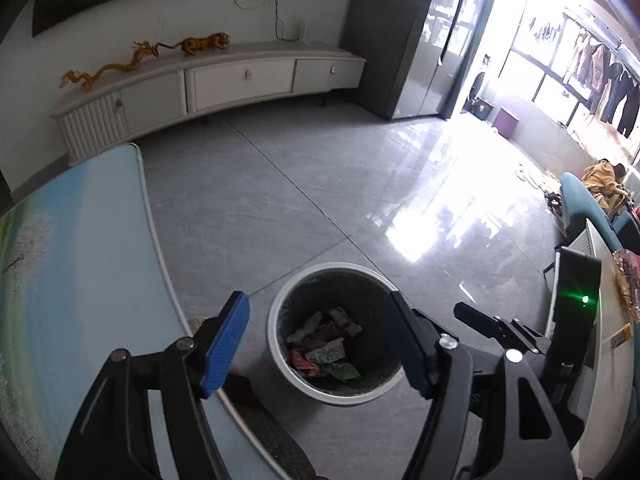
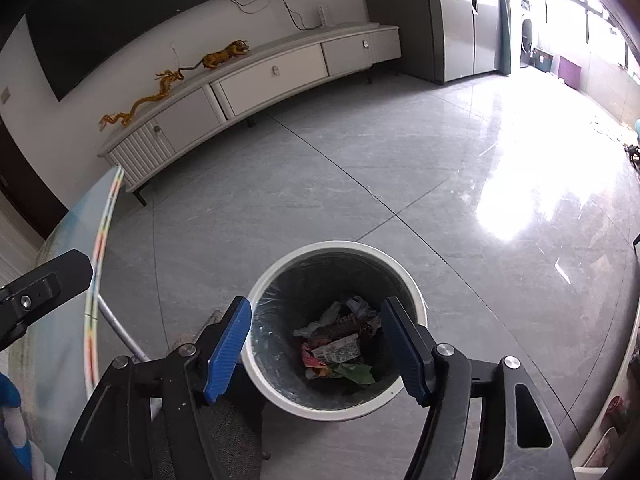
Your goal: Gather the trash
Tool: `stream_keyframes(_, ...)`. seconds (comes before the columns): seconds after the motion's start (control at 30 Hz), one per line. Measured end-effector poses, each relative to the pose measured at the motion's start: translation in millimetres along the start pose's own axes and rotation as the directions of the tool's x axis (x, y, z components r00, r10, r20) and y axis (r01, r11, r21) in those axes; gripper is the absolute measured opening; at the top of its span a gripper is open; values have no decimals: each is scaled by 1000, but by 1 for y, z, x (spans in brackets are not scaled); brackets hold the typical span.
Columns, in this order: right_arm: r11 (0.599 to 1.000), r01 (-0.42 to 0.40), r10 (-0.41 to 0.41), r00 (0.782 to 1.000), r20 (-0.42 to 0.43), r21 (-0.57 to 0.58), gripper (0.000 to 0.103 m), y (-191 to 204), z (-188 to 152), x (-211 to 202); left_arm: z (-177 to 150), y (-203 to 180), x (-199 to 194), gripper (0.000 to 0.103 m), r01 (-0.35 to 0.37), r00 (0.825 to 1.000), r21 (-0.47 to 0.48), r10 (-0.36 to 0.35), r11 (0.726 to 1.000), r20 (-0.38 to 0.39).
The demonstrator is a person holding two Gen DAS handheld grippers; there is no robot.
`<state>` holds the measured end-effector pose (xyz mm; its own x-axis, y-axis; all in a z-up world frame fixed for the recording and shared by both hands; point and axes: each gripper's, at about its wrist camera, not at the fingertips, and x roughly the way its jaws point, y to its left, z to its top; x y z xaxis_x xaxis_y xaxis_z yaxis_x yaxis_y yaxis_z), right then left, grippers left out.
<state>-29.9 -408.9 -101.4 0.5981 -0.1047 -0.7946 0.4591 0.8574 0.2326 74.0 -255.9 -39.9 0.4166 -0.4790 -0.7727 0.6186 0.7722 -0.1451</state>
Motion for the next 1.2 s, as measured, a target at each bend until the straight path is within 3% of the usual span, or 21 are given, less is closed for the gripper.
stream_keyframes(0.17, 997, -44, 48, 997, 59, -67, 69, 37, -4, -35, -12, 22, -56, 77, -103, 988, -64, 109, 993, 107)
stream_keyframes(0.3, 989, -74, 88, 991, 101, -130, 72, 67, -10, -60, -24, 41, -102, 77, -190, 962, -110, 207, 976, 179)
stream_keyframes(0.53, 960, -113, 163, 969, 184, -256, 79, 127, -29, -108, -49, 65, -183, 77, -370, 865, -174, 407, 913, 296)
stream_keyframes(0.63, 948, -110, 181, 958, 222, -297, 83, 147, -38, -125, -66, 76, -212, 86, -425, 821, -214, 474, 879, 318)
stream_keyframes(0.7, 940, -104, 189, 951, 244, -324, 86, 159, -47, -135, -77, 79, -227, 90, -448, 794, -234, 505, 863, 338)
stream_keyframes(0.87, 926, -84, 197, 938, 285, -367, 90, 178, -65, -152, -103, 83, -256, 95, -487, 749, -277, 559, 828, 355)
stream_keyframes(0.97, 922, -75, 205, 928, 312, -380, 92, 187, -73, -161, -112, 83, -266, 101, -492, 734, -294, 572, 819, 365)
stream_keyframes(1.2, 921, -64, 207, 916, 345, -384, 94, 191, -81, -171, -128, 83, -281, 101, -490, 703, -325, 587, 809, 401)
